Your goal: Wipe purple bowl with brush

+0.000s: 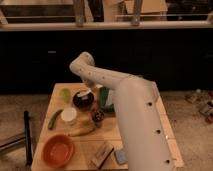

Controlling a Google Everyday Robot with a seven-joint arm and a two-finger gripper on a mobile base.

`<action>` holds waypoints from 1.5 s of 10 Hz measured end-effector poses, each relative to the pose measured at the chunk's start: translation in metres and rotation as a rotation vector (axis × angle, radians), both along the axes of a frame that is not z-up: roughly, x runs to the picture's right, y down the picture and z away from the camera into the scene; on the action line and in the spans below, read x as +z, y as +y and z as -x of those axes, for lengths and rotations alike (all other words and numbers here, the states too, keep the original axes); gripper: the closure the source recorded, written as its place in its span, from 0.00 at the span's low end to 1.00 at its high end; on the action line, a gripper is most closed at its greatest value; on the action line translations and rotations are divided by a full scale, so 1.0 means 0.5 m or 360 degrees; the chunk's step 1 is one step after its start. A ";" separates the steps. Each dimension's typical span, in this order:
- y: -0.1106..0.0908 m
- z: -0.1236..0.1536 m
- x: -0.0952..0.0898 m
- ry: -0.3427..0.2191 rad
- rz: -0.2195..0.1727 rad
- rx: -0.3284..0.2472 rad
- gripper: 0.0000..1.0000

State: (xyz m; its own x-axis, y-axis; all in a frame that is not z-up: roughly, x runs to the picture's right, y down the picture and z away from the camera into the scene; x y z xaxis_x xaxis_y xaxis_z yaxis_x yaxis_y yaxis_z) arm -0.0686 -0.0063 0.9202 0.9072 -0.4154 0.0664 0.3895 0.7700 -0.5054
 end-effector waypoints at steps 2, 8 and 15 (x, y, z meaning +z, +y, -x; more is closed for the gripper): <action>0.004 0.021 -0.022 -0.0050 -0.0033 -0.0041 0.98; 0.074 0.042 -0.066 -0.0130 -0.0008 -0.0201 0.98; 0.050 -0.058 -0.038 0.0006 0.0015 -0.0092 0.98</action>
State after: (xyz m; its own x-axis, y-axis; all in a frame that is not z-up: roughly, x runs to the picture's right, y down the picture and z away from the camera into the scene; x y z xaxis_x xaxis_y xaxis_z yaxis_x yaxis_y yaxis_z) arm -0.0397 0.0189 0.9012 0.8819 -0.4667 0.0669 0.4314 0.7413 -0.5141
